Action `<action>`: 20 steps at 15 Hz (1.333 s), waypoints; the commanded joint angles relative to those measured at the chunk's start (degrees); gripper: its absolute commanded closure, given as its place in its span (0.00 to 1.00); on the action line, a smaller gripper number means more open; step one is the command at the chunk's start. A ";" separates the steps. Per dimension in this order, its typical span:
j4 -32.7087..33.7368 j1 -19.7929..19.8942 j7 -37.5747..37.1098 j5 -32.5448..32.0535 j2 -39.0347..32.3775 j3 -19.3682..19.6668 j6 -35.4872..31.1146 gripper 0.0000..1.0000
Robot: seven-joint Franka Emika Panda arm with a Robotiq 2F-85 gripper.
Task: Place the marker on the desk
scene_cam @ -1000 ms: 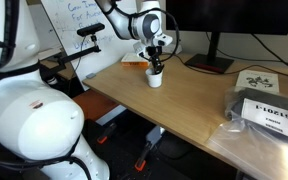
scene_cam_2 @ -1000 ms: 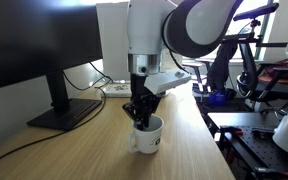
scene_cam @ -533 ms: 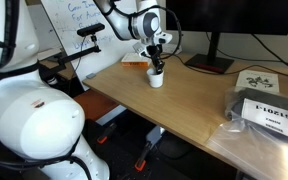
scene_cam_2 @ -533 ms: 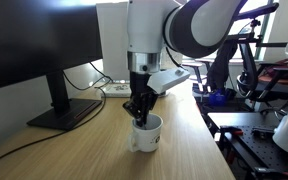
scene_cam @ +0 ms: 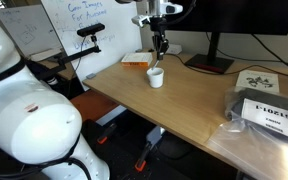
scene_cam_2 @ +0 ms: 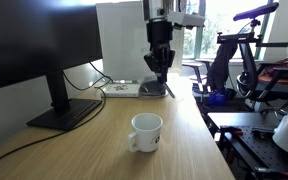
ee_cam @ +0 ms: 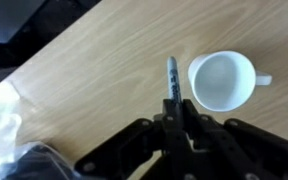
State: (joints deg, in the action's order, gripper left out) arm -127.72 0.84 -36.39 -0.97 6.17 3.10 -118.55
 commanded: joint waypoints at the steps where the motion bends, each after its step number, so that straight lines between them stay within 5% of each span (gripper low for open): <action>1: 0.30 3.71 5.58 4.07 -1.96 2.18 5.46 0.96; 5: 0.01 7.28 12.01 11.00 -10.14 5.61 4.14 0.96; 10: 2.51 7.90 11.10 12.57 -21.08 6.27 0.30 0.96; 11: 3.60 8.07 11.45 14.00 -22.65 6.23 1.43 0.61; 12: 4.20 7.90 10.95 14.13 -23.61 6.43 1.03 0.60; 16: 5.68 6.41 10.66 9.10 -21.08 7.49 -1.84 0.31; 20: 4.57 5.81 14.61 5.30 -10.76 6.30 -5.35 0.00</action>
State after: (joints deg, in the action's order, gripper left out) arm -120.16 7.62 -24.83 6.57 -11.67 9.66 -121.74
